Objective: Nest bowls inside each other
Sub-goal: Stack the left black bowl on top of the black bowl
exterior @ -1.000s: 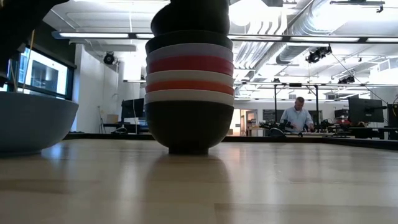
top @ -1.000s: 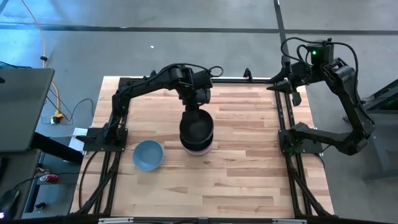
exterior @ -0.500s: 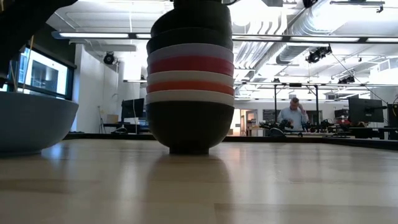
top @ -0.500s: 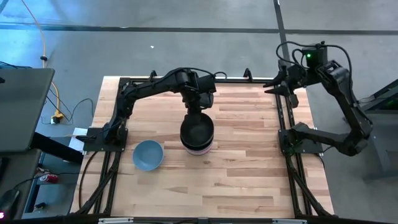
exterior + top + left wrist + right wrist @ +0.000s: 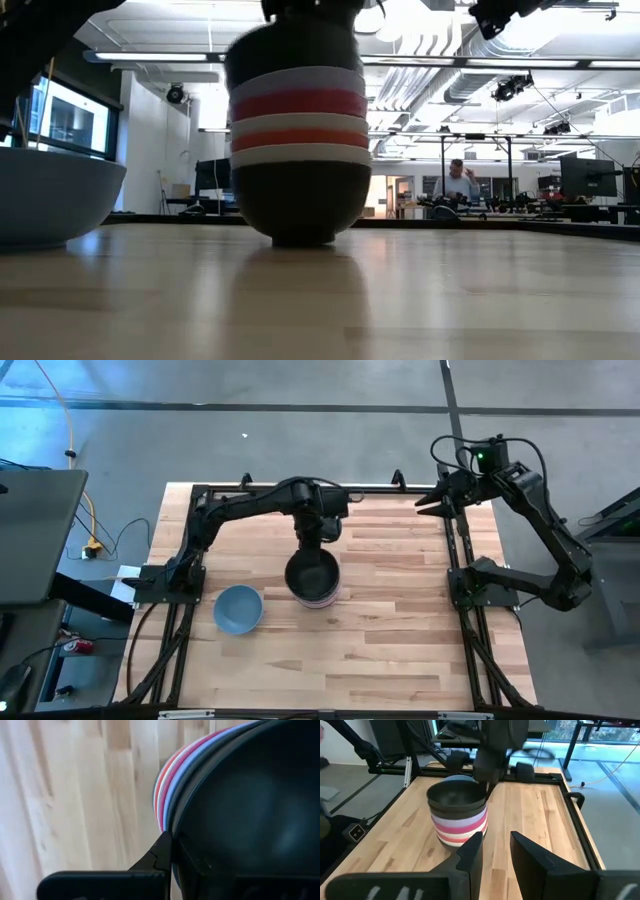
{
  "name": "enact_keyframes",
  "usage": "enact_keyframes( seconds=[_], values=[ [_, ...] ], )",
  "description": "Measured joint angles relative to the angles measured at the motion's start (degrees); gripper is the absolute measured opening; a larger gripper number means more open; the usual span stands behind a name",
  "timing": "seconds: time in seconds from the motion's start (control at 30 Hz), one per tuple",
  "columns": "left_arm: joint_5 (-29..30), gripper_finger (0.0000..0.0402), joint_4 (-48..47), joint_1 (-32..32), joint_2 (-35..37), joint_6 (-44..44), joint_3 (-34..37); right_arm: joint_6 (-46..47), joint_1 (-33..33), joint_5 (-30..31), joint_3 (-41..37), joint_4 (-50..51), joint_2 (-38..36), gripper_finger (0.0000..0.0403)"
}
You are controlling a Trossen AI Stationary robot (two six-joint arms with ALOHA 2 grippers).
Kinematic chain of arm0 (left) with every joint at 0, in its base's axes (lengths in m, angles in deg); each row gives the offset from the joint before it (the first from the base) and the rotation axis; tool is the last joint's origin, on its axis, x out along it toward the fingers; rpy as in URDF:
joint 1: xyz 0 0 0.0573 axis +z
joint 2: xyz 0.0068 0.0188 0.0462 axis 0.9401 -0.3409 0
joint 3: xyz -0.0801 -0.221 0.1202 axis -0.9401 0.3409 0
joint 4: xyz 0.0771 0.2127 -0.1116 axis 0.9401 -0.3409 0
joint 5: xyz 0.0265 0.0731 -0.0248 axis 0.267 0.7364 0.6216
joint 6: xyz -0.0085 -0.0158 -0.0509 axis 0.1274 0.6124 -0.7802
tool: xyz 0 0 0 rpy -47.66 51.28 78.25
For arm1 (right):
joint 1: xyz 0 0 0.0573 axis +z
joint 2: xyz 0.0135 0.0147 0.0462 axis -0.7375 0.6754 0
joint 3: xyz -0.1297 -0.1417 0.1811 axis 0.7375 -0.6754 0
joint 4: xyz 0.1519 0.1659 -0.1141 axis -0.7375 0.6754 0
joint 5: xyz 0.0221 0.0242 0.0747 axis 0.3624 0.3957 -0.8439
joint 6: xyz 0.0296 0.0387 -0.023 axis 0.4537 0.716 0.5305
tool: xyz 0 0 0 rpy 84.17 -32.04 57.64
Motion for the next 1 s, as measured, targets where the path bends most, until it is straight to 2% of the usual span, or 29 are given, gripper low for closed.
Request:
enact_keyframes(
  seconds=[0.17,0.4,0.63,1.0],
  values=[
    [-0.96,0.0000,-0.13,0.44,0.44,0.25,3.71,0.00,0.00,-1.12,0.00,-0.02,-0.09,0.0091],
    [-0.21,0.0005,-0.20,0.48,1.06,0.64,3.61,0.00,0.00,-1.17,0.00,-0.26,-0.09,0.0091],
    [2.29,0.0039,-0.20,0.44,2.01,0.96,3.50,0.00,0.02,-3.11,0.00,-0.87,-0.07,0.0091],
    [-0.27,0.0109,-0.19,0.37,2.38,1.66,3.50,0.00,0.02,-3.63,-0.03,0.10,-0.07,0.0091]
  ],
)
